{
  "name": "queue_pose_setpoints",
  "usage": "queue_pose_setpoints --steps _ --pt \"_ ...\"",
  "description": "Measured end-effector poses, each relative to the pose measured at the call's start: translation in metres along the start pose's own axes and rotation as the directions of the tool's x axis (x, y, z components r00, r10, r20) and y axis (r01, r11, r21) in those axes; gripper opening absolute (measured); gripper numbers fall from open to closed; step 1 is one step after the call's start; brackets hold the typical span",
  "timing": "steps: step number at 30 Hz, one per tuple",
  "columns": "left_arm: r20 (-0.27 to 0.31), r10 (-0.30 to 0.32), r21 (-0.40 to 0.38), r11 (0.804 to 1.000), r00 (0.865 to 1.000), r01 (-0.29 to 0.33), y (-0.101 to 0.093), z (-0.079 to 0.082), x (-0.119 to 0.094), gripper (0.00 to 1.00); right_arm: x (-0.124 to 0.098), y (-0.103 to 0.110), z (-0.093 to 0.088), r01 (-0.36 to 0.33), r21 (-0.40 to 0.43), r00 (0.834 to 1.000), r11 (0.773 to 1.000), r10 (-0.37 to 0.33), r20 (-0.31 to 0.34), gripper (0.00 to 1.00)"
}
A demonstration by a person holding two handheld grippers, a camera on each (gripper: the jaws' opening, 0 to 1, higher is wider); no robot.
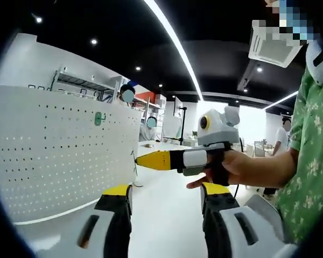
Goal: Insert the hook assembly into the mounting plate slot until the hook locks in place.
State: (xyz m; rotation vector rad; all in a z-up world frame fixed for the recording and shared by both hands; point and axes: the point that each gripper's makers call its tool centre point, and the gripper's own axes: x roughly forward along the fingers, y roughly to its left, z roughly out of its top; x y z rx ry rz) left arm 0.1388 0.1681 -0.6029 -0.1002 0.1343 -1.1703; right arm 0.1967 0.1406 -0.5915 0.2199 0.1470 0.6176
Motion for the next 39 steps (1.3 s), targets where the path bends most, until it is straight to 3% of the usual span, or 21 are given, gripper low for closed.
queue_pose_setpoints --steps 9,20,26,33,39 --pt "0.02 0.006 -0.033 0.999 1.0 -0.005 0.002 0.008 -0.017 0.62 0.005 0.0 -0.005 0.003 -0.023 1.0 1.0 -0.003 -0.015 0.01" --pt "0.023 0.035 -0.019 0.999 0.999 -0.034 0.003 0.013 -0.04 0.63 0.01 0.008 -0.006 -0.009 -0.034 1.0 0.999 0.009 -0.019 0.01" --pt "0.052 0.04 -0.029 0.999 0.998 -0.038 -0.001 0.021 -0.048 0.65 0.012 0.01 -0.007 -0.009 -0.048 1.0 0.999 0.008 -0.019 0.01" --pt "0.041 0.049 -0.02 0.999 0.998 -0.049 -0.004 0.019 -0.056 0.68 0.011 0.01 -0.007 0.002 -0.056 1.0 0.998 -0.003 -0.017 0.01" --pt "0.073 0.061 -0.037 0.998 0.995 -0.058 -0.006 0.028 -0.069 0.68 0.012 0.01 -0.006 0.01 -0.067 1.0 0.998 -0.011 -0.013 0.01"
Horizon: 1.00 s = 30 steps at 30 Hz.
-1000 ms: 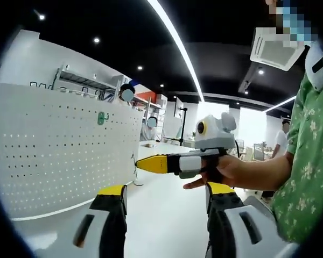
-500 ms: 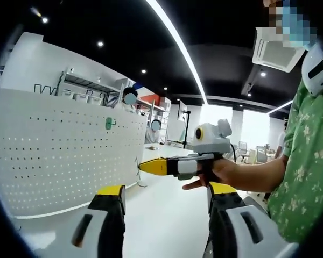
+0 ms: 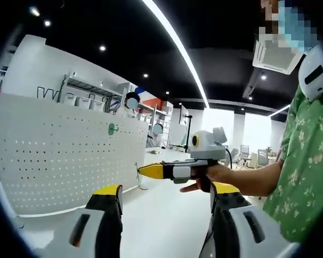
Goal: Insert the hook assembly into the mounting plate slot until the hook locks in place.
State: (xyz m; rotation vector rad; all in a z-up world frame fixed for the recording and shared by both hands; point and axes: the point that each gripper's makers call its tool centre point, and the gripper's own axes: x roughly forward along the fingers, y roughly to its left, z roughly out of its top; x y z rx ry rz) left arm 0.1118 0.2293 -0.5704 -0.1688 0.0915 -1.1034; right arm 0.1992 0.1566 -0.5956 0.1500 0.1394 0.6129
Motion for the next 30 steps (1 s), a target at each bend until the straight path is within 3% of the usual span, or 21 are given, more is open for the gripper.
queue_pose_setpoints --steps 15,30 --pt "-0.009 0.04 0.024 0.999 0.999 -0.04 -0.001 0.002 -0.025 0.69 0.009 0.007 0.007 0.01 -0.035 1.0 0.999 -0.009 0.016 0.01" --pt "-0.081 0.12 0.034 0.992 0.989 -0.118 0.011 -0.02 -0.062 0.7 0.009 0.013 0.001 0.028 -0.051 1.0 0.998 -0.028 0.012 0.01"
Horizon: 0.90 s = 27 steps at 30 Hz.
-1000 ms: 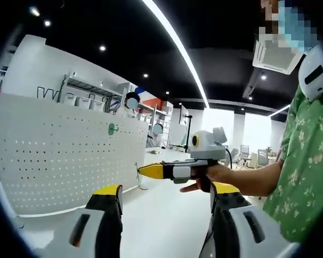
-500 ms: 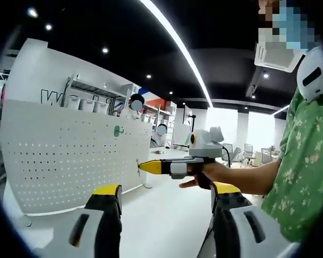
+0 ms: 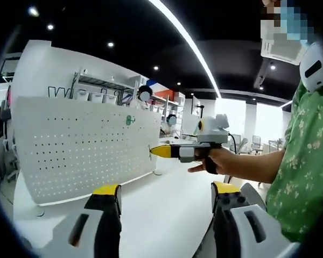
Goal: Insert the hook assembly into the mounting plate slot until the hook locks in place.
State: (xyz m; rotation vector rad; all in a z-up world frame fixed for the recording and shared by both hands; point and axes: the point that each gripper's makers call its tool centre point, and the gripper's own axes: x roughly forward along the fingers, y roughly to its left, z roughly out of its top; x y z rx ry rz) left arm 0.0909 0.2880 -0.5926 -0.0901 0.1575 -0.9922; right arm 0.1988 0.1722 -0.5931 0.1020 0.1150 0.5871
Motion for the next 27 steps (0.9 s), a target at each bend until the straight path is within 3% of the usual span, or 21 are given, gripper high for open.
queue_pose_setpoints --steps 22,27 --pt "0.035 0.043 -0.022 0.999 0.998 -0.042 -0.004 0.011 -0.05 0.7 0.005 -0.004 0.004 0.043 -0.015 0.999 0.999 -0.042 0.012 0.01" --pt "0.034 0.078 -0.022 0.997 0.996 -0.077 0.003 0.009 -0.068 0.7 0.004 -0.005 0.004 0.047 -0.02 0.999 0.999 -0.047 0.01 0.01"
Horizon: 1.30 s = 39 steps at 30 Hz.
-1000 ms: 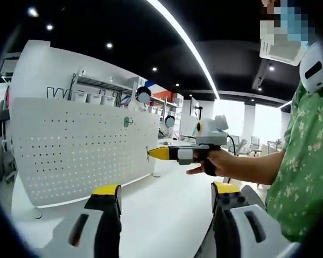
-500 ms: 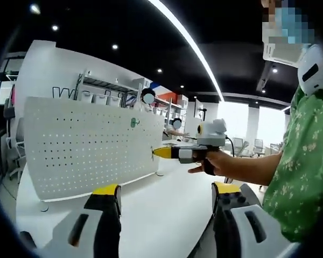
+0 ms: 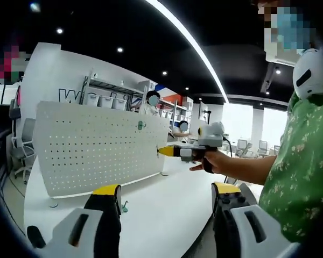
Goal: Insert the hook assembly into the mounting plate slot until the hook locks in place.
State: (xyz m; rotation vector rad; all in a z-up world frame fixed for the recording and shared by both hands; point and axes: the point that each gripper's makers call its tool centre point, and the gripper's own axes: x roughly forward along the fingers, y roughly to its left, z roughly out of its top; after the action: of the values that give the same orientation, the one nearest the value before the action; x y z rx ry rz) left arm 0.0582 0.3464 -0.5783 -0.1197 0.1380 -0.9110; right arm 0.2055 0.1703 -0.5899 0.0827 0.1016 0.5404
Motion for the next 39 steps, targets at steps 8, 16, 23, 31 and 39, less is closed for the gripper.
queue_pose_setpoints --steps 8,16,23,31,39 --pt "0.014 0.028 -0.018 0.999 1.0 -0.028 -0.001 0.0 -0.014 0.69 0.0 -0.004 0.004 0.014 -0.002 1.0 1.0 -0.014 0.009 0.01" --pt "0.0 0.021 0.008 1.0 1.0 -0.021 -0.012 0.0 0.002 0.68 0.002 -0.007 0.01 0.03 -0.007 0.999 1.0 -0.03 0.025 0.01" --pt "0.003 0.018 0.013 1.0 1.0 -0.018 -0.014 0.003 0.005 0.7 0.006 -0.018 0.021 0.064 -0.023 0.997 0.998 -0.063 0.045 0.01" --pt "0.023 0.013 0.013 1.0 1.0 -0.014 -0.014 0.01 0.017 0.7 0.02 -0.026 0.031 0.094 -0.037 0.994 0.995 -0.091 0.065 0.01" --pt "0.027 0.012 0.024 1.0 1.0 -0.013 -0.015 0.015 0.034 0.72 0.03 -0.036 0.034 0.121 -0.051 0.99 0.991 -0.117 0.074 0.01"
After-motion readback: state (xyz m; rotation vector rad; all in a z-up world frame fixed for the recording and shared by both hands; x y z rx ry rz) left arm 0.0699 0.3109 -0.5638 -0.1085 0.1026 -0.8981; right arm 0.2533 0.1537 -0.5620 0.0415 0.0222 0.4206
